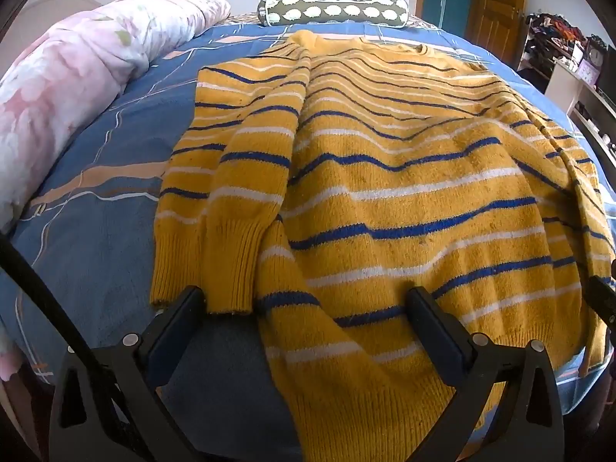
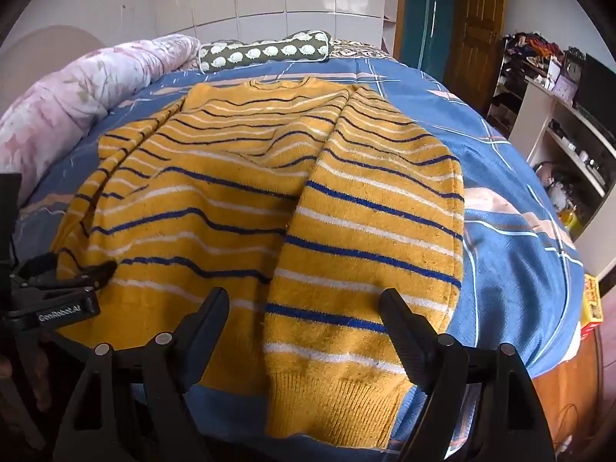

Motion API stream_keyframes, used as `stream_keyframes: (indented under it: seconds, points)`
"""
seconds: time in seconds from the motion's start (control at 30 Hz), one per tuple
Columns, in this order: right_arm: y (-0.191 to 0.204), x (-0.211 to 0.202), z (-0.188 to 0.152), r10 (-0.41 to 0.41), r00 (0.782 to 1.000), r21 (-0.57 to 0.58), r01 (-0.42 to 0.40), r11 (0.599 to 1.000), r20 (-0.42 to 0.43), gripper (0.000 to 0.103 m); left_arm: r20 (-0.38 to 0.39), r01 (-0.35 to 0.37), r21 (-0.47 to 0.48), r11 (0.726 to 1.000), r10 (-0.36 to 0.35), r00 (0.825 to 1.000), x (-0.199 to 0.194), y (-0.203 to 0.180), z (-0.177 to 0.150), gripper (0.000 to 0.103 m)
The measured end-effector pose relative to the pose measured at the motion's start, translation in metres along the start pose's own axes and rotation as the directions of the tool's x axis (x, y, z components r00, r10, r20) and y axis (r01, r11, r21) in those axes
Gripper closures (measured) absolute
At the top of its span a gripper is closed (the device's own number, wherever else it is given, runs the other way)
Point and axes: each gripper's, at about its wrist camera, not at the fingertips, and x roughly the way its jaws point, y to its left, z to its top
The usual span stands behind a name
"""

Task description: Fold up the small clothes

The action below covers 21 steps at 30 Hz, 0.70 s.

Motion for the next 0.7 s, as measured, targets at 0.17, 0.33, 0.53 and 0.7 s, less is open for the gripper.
stream_keyframes:
  seconds: [0.17,0.33,0.53,0.7]
  points:
    - [0.0,0.001,-0.001,-0.013,1.0,-0.009,0.013,1.0,-0.003,0.018,0.003,-0.004,0.002,1.0,0.004,1.0,-0.002,0.002,0.0,0.0]
    - [0.001,0.001,-0.001,-0.03,1.0,-0.021,0.03,0.999,-0.001,0.018,0.014,-0.004,0.014,1.0,0.004,1.0,-0.004,0.002,-0.003,0.0]
    - [-0.006,-0.004,0.0,-0.023,1.0,0.005,0.023,1.0,0.019,0.018,0.017,0.029,0.001,1.0,-0.029,0.999,-0.026,0.006,-0.007,0.011]
    - [-0.021,-0.02,0.002,0.015,0.997,0.06,-0.02,0.998,0.081,0.018,0.1,0.087,-0.018,0.996,-0.085,0.991,-0.063,0.015,-0.012,0.013]
